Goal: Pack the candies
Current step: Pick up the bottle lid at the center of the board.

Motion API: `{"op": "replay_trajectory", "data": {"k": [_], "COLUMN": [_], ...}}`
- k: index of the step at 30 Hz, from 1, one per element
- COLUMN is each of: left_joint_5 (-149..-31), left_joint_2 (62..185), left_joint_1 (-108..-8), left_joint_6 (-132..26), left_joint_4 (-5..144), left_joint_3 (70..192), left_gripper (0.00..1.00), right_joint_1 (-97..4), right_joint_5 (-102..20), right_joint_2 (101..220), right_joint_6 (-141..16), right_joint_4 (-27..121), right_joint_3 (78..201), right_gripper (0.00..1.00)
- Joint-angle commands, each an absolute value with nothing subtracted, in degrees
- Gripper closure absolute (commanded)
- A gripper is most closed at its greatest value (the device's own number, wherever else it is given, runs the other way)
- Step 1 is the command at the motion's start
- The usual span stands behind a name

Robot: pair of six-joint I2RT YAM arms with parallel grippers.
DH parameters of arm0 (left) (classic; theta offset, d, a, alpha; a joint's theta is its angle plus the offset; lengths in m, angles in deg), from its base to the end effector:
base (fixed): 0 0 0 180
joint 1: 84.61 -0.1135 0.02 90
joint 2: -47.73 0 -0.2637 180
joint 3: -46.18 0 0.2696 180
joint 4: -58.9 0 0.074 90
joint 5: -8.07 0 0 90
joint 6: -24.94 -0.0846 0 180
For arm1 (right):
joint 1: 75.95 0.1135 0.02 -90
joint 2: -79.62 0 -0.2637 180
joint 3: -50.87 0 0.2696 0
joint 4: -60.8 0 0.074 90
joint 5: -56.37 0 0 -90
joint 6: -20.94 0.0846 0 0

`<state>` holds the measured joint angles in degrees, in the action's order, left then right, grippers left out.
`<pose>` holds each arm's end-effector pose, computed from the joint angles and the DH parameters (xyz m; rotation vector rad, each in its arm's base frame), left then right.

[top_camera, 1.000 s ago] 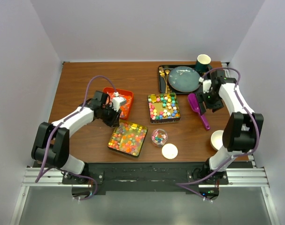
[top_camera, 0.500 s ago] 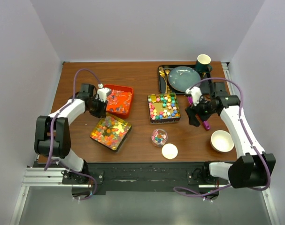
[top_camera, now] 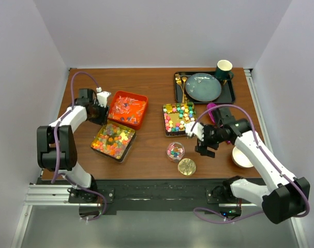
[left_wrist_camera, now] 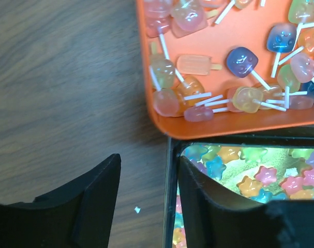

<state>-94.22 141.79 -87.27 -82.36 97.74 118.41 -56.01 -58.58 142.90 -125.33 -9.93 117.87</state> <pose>0.3661 -0.0010 0.1397 0.4036 2.5671 -0.1576 0.2034 0.1118 0.2278 -1.6991 1.9767 0.3823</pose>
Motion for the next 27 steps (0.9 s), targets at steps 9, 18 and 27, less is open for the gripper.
{"op": "replay_trajectory", "data": {"k": [9,18,27], "left_joint_5": [-102.6,-108.6,-111.3], "left_joint_2": [127.5,124.1,121.6], "left_joint_1": [-89.3,-89.3,-89.4], "left_joint_6": [-77.4,-78.0,-75.8], "left_joint_4": [103.0,103.5,102.3], "left_joint_3": [115.8,115.8,114.6], "left_gripper": [0.0,0.0,0.0], "right_joint_1": [-42.2,-36.0,-35.6], "right_joint_5": [-54.6,-54.8,-55.1], "right_joint_2": [141.0,147.6,149.5], "right_joint_6": [-136.2,-125.1,-121.4], "right_joint_4": [-2.0,8.6,9.4], "right_joint_3": [104.7,103.8,102.4], "right_gripper": [0.03,0.01,0.01]}}
